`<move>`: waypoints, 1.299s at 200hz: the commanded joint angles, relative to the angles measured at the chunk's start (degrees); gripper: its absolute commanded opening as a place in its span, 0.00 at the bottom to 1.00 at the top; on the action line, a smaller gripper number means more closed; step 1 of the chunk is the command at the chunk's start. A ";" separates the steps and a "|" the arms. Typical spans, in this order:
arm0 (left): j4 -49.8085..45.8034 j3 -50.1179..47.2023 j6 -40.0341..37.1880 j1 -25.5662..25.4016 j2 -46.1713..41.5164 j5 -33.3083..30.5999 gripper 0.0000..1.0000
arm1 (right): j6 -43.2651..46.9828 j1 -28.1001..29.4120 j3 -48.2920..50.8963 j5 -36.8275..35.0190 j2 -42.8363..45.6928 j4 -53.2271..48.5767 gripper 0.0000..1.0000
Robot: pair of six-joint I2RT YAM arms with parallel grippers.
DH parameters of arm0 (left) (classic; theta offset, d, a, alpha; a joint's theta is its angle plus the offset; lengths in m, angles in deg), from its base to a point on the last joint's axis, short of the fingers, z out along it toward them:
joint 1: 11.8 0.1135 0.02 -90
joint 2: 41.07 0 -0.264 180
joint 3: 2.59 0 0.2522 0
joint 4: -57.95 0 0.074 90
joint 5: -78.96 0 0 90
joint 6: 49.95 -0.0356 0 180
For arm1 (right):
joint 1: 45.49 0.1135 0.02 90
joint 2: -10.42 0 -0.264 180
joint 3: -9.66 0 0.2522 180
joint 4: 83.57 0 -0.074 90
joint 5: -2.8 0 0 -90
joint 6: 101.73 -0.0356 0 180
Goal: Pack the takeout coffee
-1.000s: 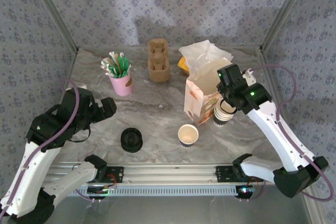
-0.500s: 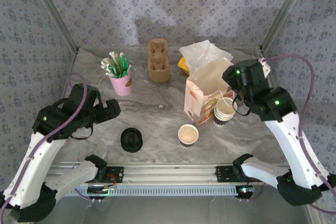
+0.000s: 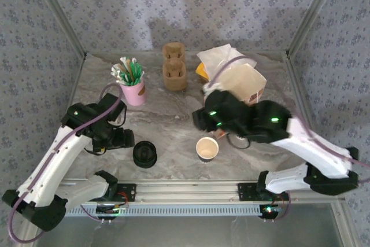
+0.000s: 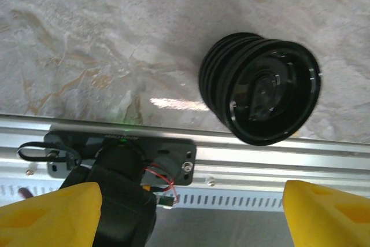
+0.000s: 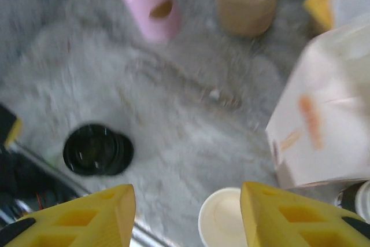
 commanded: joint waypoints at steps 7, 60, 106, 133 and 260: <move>-1.38 0.77 2.87 -0.32 -2.55 -3.20 0.83 | -1.62 3.40 6.26 4.97 -6.34 -4.00 0.50; 4.09 1.48 8.65 -0.30 -3.55 -0.51 0.87 | -5.30 1.07 19.48 9.66 -7.17 0.16 0.50; 7.65 0.15 10.90 -0.31 -4.16 1.45 0.87 | -6.10 -0.58 25.84 12.98 -7.59 4.98 0.48; 7.90 0.22 10.96 -0.33 -4.33 1.50 0.87 | -6.53 -0.68 27.37 14.83 -8.95 6.89 0.44; 8.40 0.10 10.44 -0.26 -5.66 1.33 0.88 | -5.74 -0.48 23.72 11.42 -14.57 4.62 0.08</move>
